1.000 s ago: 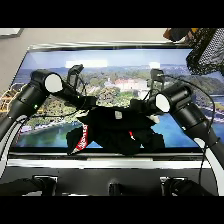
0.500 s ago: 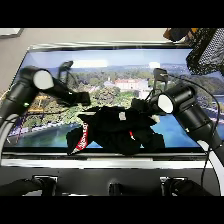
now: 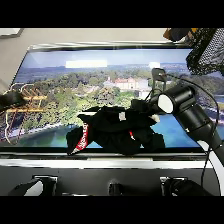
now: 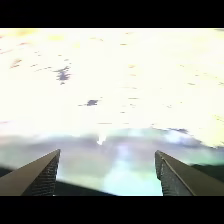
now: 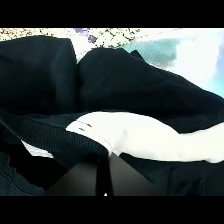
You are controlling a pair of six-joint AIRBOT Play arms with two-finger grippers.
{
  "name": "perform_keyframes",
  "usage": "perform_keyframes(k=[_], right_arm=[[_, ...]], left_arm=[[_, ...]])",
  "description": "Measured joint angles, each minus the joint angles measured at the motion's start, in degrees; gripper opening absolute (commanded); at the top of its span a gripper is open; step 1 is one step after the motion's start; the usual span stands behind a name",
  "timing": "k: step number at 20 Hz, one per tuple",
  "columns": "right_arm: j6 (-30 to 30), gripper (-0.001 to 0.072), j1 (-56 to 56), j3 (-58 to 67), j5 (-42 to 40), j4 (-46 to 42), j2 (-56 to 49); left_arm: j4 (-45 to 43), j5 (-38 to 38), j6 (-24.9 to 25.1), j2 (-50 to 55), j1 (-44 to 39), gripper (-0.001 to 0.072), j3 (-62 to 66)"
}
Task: Fold the clothes and pants, and hang the long-sleeved shirts on hangers.
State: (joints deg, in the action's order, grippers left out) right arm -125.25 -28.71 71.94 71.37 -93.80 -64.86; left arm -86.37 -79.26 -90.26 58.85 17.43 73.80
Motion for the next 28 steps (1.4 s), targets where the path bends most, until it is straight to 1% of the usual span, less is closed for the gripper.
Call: perform_keyframes(k=[2, 5, 8, 11, 13, 17, 19, 21, 23, 28], right_arm=[[0.5, 0.0051, 0.0, 0.0, 0.0, 0.0, 0.0], [1.1, 0.0051, 0.0, 0.0, 0.0, 0.2, 0.0], [1.5, 0.0051, 0.0, 0.0, 0.0, 0.2, 0.0], [1.6, 0.0051, 0.0, 0.0, 0.0, 0.1, 0.0], [1.7, 0.0051, 0.0, 0.0, 0.0, 0.1, 0.0], [1.7, 0.0051, 0.0, 0.0, 0.0, -0.1, 0.0], [1.7, 0.0051, 0.0, 0.0, 0.0, -0.3, 0.0], [1.7, 0.0051, 0.0, 0.0, 0.1, -0.3, 0.0], [1.7, 0.0051, 0.0, 0.0, 0.2, -0.3, 0.0], [1.5, 0.0051, 0.0, 0.0, 0.5, -0.4, 0.0]], left_arm=[[1.3, 0.7, 3.5, -1.4, 7.6, 0.0679, -2.6], [1.7, 2.3, 9.5, -2.1, 16.1, 0.0669, -6.6], [0.9, 3.1, 13.5, -1.7, 20.3, 0.0670, -10.6], [0.5, 5.6, 16.2, -1.1, 21.8, 0.0688, -14.0], [0.2, 10.6, 20.0, -0.9, 22.3, 0.0687, -16.5], [1.4, 22.7, 31.4, -0.4, 22.7, 0.0672, -22.1], [1.8, 26.9, 35.3, 0.3, 23.2, 0.0671, -24.6], [2.0, 29.6, 37.7, 1.5, 24.1, 0.0671, -26.1], [2.3, 30.8, 38.9, 2.7, 25.2, 0.0671, -26.9], [3.4, 31.2, 40.4, 6.6, 27.1, 0.0671, -27.5]])
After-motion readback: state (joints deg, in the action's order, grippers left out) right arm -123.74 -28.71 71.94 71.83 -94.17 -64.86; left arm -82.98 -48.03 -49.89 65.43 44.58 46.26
